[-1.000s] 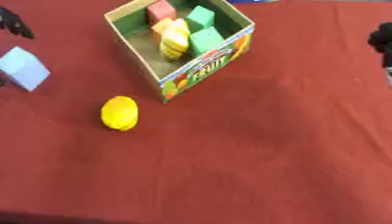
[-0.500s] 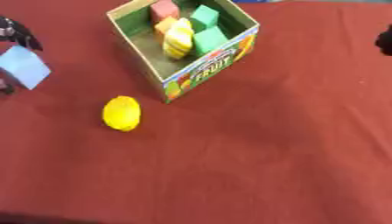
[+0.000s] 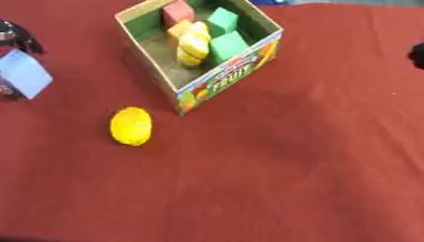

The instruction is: Pick up objects on the table and place them in the box.

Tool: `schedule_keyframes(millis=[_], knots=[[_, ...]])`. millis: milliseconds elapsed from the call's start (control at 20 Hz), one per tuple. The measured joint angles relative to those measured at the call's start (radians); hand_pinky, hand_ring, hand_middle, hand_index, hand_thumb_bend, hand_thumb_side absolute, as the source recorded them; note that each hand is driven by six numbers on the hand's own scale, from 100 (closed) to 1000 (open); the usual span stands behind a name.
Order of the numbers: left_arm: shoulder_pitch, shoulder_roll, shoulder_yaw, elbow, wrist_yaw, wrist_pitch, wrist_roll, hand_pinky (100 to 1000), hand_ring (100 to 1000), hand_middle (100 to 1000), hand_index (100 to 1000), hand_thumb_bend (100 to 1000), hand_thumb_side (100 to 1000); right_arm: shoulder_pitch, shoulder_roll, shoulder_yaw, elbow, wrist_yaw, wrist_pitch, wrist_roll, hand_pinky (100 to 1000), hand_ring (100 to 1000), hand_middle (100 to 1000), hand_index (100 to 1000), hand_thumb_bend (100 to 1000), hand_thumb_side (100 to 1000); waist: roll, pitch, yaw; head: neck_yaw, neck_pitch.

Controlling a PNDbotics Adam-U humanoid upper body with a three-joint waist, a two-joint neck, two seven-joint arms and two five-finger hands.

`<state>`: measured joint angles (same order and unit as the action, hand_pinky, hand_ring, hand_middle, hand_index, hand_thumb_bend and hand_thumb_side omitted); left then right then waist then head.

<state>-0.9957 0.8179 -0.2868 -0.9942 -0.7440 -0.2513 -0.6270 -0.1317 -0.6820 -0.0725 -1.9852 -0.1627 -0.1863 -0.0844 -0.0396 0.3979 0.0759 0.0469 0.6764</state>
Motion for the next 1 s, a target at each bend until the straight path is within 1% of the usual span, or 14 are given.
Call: schedule_keyframes(millis=[150, 200, 300, 350, 400, 500, 850, 1000], knots=[[-0.002, 0.0, 0.001, -0.005, -0.035, -0.002, -0.001, 817, 802, 744, 792, 683, 100, 0.0, 0.003, 0.0, 0.0, -0.004, 0.003, 0.003, 794, 757, 689, 788, 100, 571, 0.001, 0.003, 0.0, 0.003, 0.0], [-0.002, 0.0, 0.001, -0.005, -0.046, -0.005, -0.003, 804, 786, 725, 774, 647, 100, 0.0, 0.006, 0.0, 0.0, -0.006, 0.004, 0.004, 793, 757, 688, 788, 100, 573, 0.0, 0.004, 0.0, 0.004, 0.0], [-0.002, 0.0, 0.003, -0.005, -0.058, -0.009, -0.007, 789, 759, 681, 739, 602, 100, 0.0, 0.01, -0.001, 0.0, -0.009, 0.005, 0.004, 793, 756, 687, 788, 100, 575, 0.0, 0.005, 0.001, 0.004, 0.0], [-0.002, 0.0, 0.005, -0.005, -0.061, -0.01, -0.008, 774, 736, 640, 707, 596, 100, 0.0, 0.01, -0.001, 0.0, -0.01, 0.007, 0.003, 793, 756, 687, 789, 100, 576, 0.0, 0.007, 0.001, 0.004, 0.0], [-0.003, 0.0, 0.008, -0.005, -0.062, -0.01, -0.008, 762, 717, 618, 686, 597, 100, -0.001, 0.011, -0.001, 0.0, -0.012, 0.009, 0.002, 793, 756, 687, 789, 100, 577, 0.0, 0.008, 0.001, 0.004, -0.001], [-0.003, 0.0, 0.009, -0.005, -0.06, -0.012, -0.005, 745, 685, 593, 659, 574, 100, -0.001, 0.015, -0.001, 0.0, -0.016, 0.012, 0.002, 792, 756, 687, 789, 100, 579, 0.0, 0.009, 0.002, 0.004, -0.001], [-0.016, 0.0, 0.014, -0.034, -0.029, -0.012, 0.018, 748, 668, 600, 672, 553, 100, -0.001, 0.018, -0.001, 0.0, -0.025, 0.019, 0.003, 793, 756, 687, 784, 100, 577, 0.005, 0.009, 0.005, 0.002, -0.001], [-0.036, 0.0, 0.014, -0.063, 0.011, -0.003, 0.013, 747, 658, 598, 677, 553, 100, -0.001, 0.018, -0.002, 0.0, -0.026, 0.019, 0.003, 793, 756, 688, 784, 100, 573, 0.01, 0.0, 0.006, -0.006, 0.0]])
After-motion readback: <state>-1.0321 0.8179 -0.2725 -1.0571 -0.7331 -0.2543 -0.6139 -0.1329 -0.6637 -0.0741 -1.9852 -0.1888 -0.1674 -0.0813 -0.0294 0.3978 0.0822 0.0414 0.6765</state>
